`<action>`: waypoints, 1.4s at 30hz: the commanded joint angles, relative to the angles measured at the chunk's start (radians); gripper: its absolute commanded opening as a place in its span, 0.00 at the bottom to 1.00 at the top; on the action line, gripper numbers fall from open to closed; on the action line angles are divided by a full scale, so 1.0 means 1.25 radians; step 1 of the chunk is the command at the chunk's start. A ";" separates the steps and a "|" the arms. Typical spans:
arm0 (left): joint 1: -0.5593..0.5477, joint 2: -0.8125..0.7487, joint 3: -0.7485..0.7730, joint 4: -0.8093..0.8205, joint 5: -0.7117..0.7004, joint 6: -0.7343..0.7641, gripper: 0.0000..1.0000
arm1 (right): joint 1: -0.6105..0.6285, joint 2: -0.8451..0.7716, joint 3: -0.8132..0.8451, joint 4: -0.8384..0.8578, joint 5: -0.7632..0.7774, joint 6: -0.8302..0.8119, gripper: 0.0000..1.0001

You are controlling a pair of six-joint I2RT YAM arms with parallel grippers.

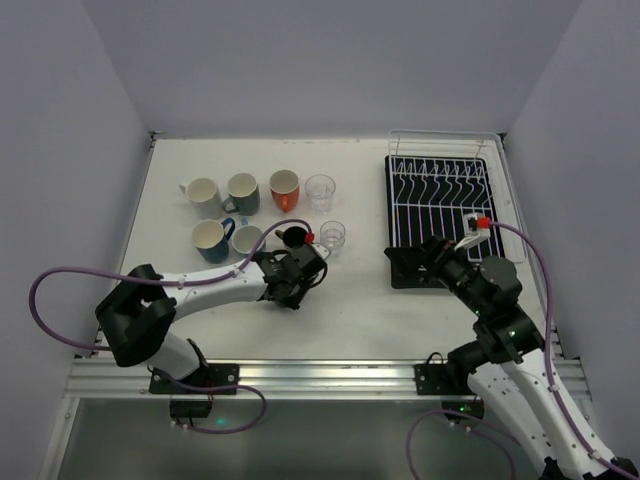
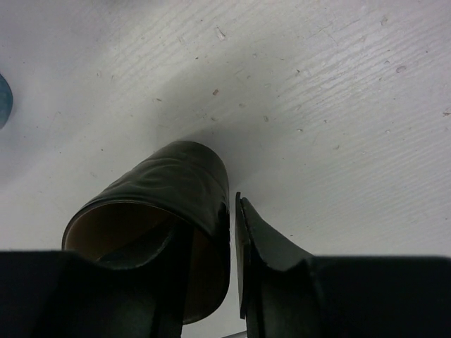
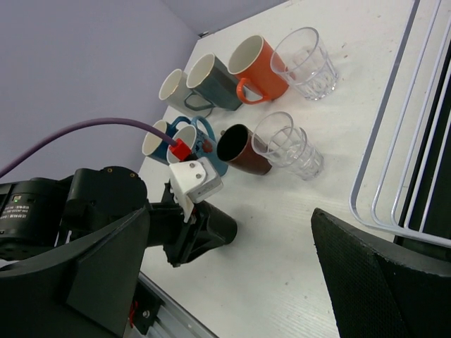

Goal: Unload the cups from the dish rack

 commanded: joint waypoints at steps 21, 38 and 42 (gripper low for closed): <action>-0.005 -0.307 0.291 0.029 -0.181 0.077 1.00 | 0.001 -0.102 0.279 -0.219 0.156 -0.098 0.99; -0.006 -0.737 0.311 0.064 -0.267 0.129 1.00 | 0.001 -0.239 0.443 -0.349 0.363 -0.185 0.99; -0.005 -0.756 0.263 0.059 -0.284 0.120 1.00 | 0.000 -0.231 0.410 -0.339 0.353 -0.177 0.99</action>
